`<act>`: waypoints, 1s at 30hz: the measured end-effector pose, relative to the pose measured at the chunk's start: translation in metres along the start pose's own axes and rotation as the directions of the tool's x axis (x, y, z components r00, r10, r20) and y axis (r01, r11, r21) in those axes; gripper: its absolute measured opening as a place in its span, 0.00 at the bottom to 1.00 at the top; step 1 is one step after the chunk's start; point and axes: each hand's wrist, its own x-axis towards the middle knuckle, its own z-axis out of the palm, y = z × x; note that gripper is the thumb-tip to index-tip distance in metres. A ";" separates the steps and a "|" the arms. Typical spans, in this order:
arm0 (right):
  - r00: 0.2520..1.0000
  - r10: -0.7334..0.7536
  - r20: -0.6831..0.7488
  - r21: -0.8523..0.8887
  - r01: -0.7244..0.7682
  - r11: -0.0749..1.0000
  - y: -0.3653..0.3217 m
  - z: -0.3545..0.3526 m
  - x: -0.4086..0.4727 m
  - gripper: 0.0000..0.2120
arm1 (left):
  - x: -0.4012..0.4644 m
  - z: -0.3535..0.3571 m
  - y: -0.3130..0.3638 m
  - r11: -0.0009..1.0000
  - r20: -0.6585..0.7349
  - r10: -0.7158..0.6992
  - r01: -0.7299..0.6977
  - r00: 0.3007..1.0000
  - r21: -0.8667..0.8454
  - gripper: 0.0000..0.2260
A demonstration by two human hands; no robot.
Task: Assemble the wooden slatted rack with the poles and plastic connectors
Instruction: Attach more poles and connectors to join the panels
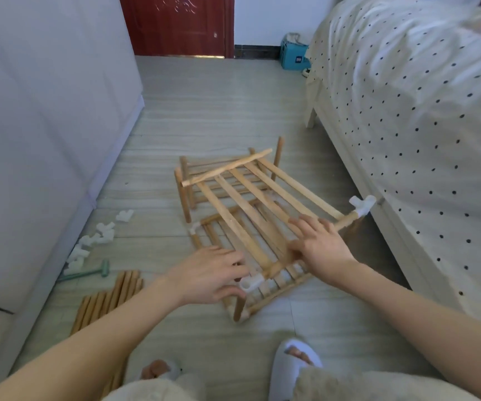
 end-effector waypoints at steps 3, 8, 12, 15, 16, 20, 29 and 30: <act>0.901 0.432 -0.048 0.497 -0.353 0.793 0.010 0.014 -0.015 0.19 | 0.023 0.007 0.015 0.997 0.017 0.034 -0.032 0.999 -0.075 0.11; 0.805 0.536 0.255 0.853 -0.448 0.268 0.006 0.016 -0.010 0.18 | 0.055 0.016 0.032 0.990 0.010 -0.008 0.010 1.000 -0.143 0.12; 0.800 0.544 0.252 0.915 -0.380 0.134 0.020 0.028 0.014 0.25 | 0.077 0.025 0.038 0.941 -0.029 -0.178 0.162 0.984 -0.297 0.13; 0.817 0.499 0.288 0.954 -0.292 -0.072 0.035 0.036 0.028 0.25 | 0.095 0.038 0.037 0.893 0.017 -0.291 0.278 0.957 -0.353 0.21; 0.825 0.486 0.289 0.957 -0.251 -0.144 0.039 0.037 0.031 0.24 | 0.100 0.042 0.033 0.889 0.012 -0.313 0.297 0.950 -0.348 0.26; 0.779 0.561 0.280 0.942 -0.110 -0.316 0.042 0.047 0.029 0.16 | 0.114 0.046 0.019 0.881 0.114 -0.320 0.340 0.941 -0.330 0.42; 0.743 0.554 0.375 0.876 -0.088 -0.475 0.034 0.062 0.042 0.20 | 0.129 0.045 0.014 0.932 0.203 -0.272 0.310 0.941 -0.187 0.46; 0.739 0.556 0.381 0.882 -0.110 -0.457 0.034 0.061 0.045 0.20 | 0.129 0.044 0.014 0.931 0.193 -0.274 0.310 0.942 -0.191 0.45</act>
